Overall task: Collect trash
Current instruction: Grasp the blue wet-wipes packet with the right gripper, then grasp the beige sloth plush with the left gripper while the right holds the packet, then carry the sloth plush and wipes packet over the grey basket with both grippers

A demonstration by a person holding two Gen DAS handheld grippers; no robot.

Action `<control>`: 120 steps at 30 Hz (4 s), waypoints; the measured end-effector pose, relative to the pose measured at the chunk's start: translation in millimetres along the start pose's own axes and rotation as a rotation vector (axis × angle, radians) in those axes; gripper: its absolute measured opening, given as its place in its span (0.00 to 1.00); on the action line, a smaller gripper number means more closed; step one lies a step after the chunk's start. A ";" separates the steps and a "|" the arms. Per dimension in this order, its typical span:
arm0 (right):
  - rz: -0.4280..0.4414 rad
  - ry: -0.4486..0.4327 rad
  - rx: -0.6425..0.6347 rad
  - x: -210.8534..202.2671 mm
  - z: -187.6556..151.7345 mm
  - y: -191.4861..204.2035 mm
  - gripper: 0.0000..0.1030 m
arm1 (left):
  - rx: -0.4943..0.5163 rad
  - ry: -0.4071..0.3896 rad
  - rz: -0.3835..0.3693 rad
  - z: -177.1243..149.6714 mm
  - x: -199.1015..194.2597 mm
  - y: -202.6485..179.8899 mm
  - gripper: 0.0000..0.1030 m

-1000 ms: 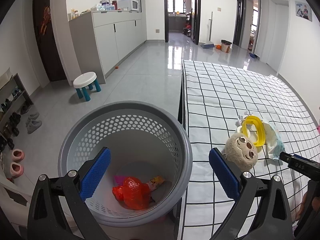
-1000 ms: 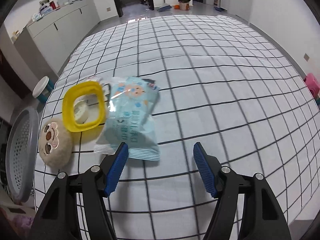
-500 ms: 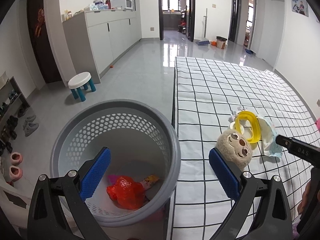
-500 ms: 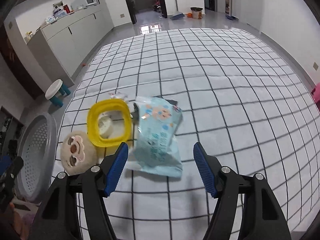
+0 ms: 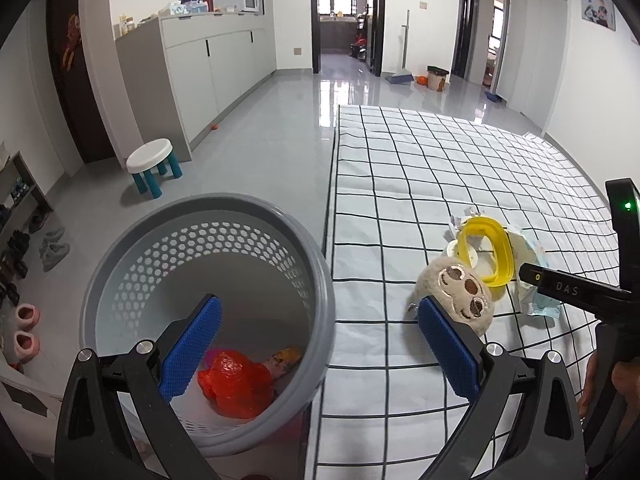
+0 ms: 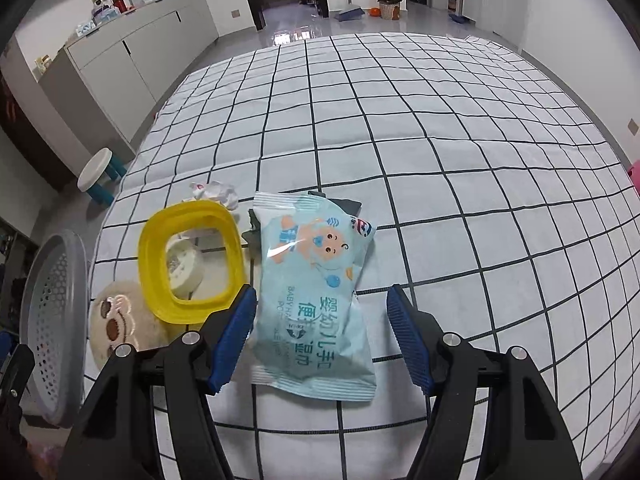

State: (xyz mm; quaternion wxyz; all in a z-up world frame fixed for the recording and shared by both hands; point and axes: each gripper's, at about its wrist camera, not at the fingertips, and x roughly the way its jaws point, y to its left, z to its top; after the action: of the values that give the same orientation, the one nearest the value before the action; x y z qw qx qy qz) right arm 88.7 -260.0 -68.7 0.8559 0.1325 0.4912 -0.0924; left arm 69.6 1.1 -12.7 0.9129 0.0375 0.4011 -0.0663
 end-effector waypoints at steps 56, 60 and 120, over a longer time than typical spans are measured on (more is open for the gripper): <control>0.025 -0.099 0.026 -59.8 -33.3 -41.6 0.50 | 0.106 -0.001 -0.079 -16.1 14.0 -71.8 0.94; 0.030 -0.093 0.031 -59.3 -33.4 -46.2 0.50 | 0.128 0.005 -0.076 -15.3 21.8 -83.5 0.94; 0.078 -0.137 -0.040 -71.9 -39.7 -6.0 0.50 | 0.010 -0.040 0.006 -12.5 -4.5 -10.0 0.61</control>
State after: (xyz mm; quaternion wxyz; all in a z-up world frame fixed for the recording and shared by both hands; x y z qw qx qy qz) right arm 18.6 -251.1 -26.4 0.8931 0.1277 0.4275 -0.0582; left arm 56.0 -6.8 -17.9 0.9208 0.0418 0.3821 -0.0664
